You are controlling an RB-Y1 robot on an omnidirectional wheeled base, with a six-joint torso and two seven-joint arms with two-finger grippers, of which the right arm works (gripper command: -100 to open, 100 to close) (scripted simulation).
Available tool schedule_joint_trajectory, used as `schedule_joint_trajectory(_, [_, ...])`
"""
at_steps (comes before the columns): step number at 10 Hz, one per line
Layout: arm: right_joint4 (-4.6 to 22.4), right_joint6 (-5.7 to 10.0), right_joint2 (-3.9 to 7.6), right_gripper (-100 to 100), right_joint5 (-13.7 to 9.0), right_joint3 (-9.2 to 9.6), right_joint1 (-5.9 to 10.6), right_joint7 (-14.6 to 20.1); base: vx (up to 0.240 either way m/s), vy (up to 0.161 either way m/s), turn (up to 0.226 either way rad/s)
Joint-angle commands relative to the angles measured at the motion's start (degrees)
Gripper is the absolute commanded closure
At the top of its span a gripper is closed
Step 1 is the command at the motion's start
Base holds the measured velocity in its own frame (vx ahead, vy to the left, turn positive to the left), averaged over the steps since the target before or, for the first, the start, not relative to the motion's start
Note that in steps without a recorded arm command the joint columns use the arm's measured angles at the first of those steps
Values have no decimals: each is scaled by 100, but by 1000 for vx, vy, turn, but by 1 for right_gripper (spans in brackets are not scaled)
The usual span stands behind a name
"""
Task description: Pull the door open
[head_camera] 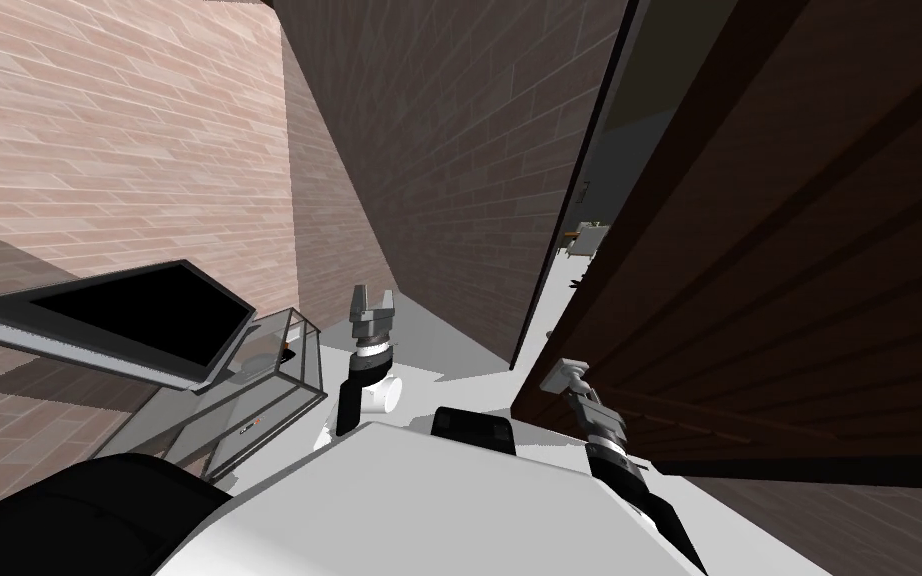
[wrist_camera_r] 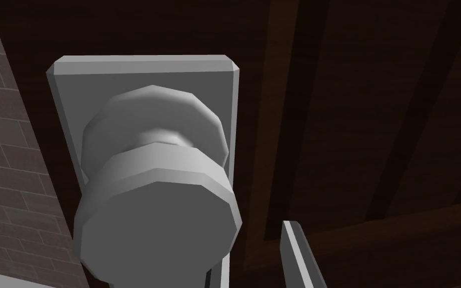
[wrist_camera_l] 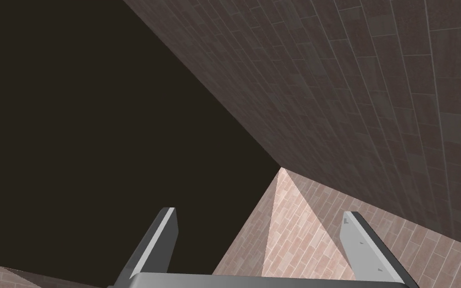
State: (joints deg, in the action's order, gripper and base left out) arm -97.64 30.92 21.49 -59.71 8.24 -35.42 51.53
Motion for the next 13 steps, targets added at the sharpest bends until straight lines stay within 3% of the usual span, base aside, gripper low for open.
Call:
schedule_joint_trajectory(1, [-224,-30,60,-100,-52,20,-34,20,59,23,-10])
schedule_joint_trajectory(9, [-573,-176,274,-100,-294,-59,-352,65,30,11,-8])
schedule_joint_trajectory(10, [-473,-231,229,-100,-320,-88,-448,13,21,-23,-36])
schedule_joint_trajectory(11, [-473,-231,229,100,-320,-88,-448,13,5,-23,17])
schedule_joint_trajectory(13, [-473,-231,229,100,-320,-88,-448,13,-8,3,-8])
